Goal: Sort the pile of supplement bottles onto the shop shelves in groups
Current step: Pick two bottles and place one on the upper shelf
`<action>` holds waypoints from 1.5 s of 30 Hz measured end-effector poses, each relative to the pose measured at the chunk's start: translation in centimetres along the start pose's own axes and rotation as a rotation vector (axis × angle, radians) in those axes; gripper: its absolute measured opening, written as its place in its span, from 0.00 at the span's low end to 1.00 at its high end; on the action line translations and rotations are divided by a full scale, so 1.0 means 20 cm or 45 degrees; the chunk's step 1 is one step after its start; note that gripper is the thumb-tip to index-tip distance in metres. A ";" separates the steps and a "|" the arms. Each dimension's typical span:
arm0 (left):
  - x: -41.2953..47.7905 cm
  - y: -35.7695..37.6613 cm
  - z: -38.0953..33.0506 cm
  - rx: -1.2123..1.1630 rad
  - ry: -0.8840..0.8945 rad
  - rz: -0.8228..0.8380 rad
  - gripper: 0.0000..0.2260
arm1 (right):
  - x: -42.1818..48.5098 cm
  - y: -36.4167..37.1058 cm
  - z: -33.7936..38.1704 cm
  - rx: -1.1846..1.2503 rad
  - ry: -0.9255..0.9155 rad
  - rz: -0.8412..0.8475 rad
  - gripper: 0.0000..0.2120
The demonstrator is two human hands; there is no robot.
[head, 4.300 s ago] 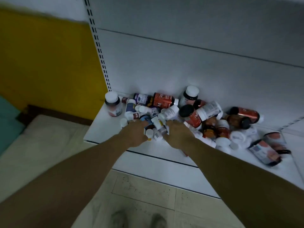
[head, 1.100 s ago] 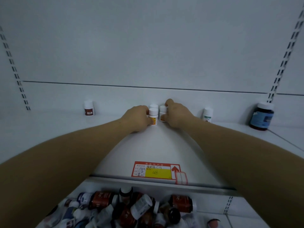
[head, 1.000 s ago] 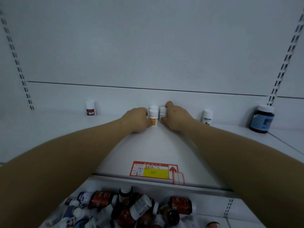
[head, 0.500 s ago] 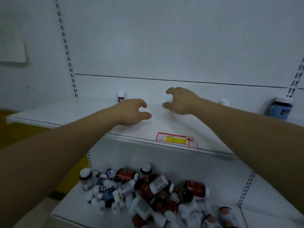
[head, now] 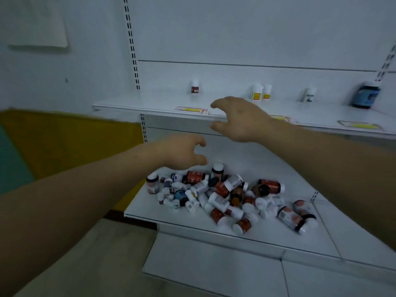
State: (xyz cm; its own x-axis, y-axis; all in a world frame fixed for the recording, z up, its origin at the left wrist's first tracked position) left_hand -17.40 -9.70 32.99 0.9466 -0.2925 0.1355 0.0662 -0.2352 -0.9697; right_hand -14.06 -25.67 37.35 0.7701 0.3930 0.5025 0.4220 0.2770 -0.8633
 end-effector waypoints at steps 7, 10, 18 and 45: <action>-0.12 0.43 0.08 -0.090 -0.006 0.251 0.23 | -0.32 0.20 0.02 -0.050 0.078 0.203 0.28; -0.11 0.63 0.12 -0.190 -0.076 0.346 0.24 | -0.43 0.36 -0.07 -0.023 0.172 0.298 0.26; 0.08 1.10 0.15 -0.306 -0.290 0.521 0.29 | -0.69 0.89 -0.47 0.166 0.402 0.495 0.17; 0.79 2.00 0.20 -1.179 -1.110 -0.160 0.32 | -1.05 1.90 -0.78 0.845 1.967 0.255 0.36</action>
State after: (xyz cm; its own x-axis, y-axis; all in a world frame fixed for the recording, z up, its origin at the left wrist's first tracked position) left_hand 1.48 -19.93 -4.49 0.8658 0.3980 -0.3031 0.2591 -0.8750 -0.4089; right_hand -6.65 -37.01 -6.78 0.6661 -0.5847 -0.4631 0.3169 0.7839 -0.5339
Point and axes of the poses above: each hand's wrist, its own x-axis towards the middle knuckle, its own y-axis out of the palm, z = x × y, the point moved 2 cm from there along x, towards the middle knuckle, and after that the axes turned 11 degrees about -z, right-handed, at the moved point
